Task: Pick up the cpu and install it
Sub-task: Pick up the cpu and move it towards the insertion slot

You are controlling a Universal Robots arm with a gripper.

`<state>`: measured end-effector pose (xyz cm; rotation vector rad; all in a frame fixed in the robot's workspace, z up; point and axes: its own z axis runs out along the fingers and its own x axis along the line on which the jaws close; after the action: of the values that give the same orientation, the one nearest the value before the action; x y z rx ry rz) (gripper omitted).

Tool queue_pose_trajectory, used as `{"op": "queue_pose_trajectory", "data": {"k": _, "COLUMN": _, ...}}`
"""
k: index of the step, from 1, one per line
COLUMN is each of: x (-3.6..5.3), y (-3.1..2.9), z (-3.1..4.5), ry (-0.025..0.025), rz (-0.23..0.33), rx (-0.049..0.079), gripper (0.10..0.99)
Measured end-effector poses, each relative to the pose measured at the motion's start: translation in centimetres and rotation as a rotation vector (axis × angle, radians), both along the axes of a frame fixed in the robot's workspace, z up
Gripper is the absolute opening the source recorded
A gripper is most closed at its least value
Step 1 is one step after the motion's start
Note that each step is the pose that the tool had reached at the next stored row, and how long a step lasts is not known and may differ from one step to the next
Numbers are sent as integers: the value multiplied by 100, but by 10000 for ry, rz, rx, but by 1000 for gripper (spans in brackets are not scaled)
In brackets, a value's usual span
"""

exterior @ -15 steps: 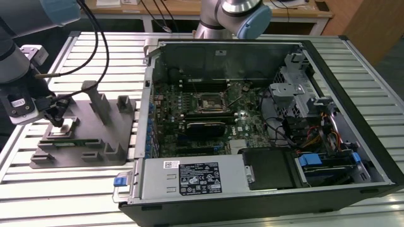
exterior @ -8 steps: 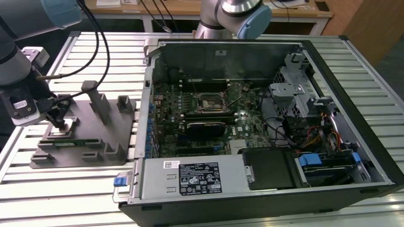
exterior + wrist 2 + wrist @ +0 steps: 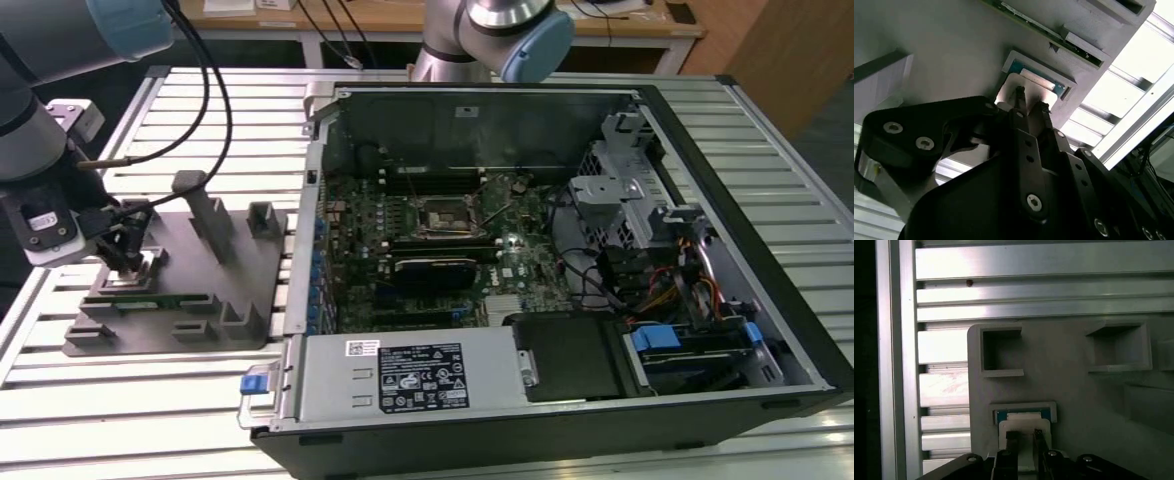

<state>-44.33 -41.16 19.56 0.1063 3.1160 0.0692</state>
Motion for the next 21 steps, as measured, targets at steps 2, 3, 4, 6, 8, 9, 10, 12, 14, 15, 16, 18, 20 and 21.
{"op": "queue_pose_trajectory", "data": {"k": 2, "x": 0, "y": 0, "z": 0, "ry": 0, "rz": 0, "rx": 0, "gripper": 353}}
{"op": "queue_pose_trajectory", "data": {"k": 3, "x": 0, "y": 0, "z": -1, "ry": 0, "rz": -1, "rx": 0, "gripper": 353}}
{"op": "queue_pose_trajectory", "data": {"k": 4, "x": 0, "y": 0, "z": -1, "ry": 0, "rz": 0, "rx": 0, "gripper": 412}}
{"op": "queue_pose_trajectory", "data": {"k": 6, "x": 0, "y": 0, "z": -1, "ry": 0, "rz": 0, "rx": 0, "gripper": 467}}
{"op": "queue_pose_trajectory", "data": {"k": 8, "x": 0, "y": 0, "z": -2, "ry": 0, "rz": 0, "rx": 0, "gripper": 525}}
{"op": "queue_pose_trajectory", "data": {"k": 9, "x": 0, "y": 0, "z": -2, "ry": 0, "rz": 0, "rx": 0, "gripper": 584}}
{"op": "queue_pose_trajectory", "data": {"k": 10, "x": 0, "y": 0, "z": -2, "ry": 0, "rz": 0, "rx": 0, "gripper": 643}}
{"op": "queue_pose_trajectory", "data": {"k": 12, "x": 0, "y": 0, "z": -2, "ry": 0, "rz": 0, "rx": 0, "gripper": 702}}
{"op": "queue_pose_trajectory", "data": {"k": 14, "x": 0, "y": 0, "z": -3, "ry": 0, "rz": 0, "rx": 0, "gripper": 757}}
{"op": "queue_pose_trajectory", "data": {"k": 15, "x": 0, "y": 0, "z": -3, "ry": 0, "rz": 0, "rx": 0, "gripper": 816}}
{"op": "queue_pose_trajectory", "data": {"k": 16, "x": 0, "y": 0, "z": -3, "ry": -1, "rz": 0, "rx": 0, "gripper": 816}}
{"op": "queue_pose_trajectory", "data": {"k": 18, "x": 0, "y": 0, "z": -4, "ry": 0, "rz": 0, "rx": 0, "gripper": 882}}
{"op": "queue_pose_trajectory", "data": {"k": 20, "x": 0, "y": 0, "z": -4, "ry": 0, "rz": 0, "rx": 0, "gripper": 882}}
{"op": "queue_pose_trajectory", "data": {"k": 21, "x": 0, "y": 0, "z": -6, "ry": -1, "rz": 0, "rx": 1, "gripper": 882}}
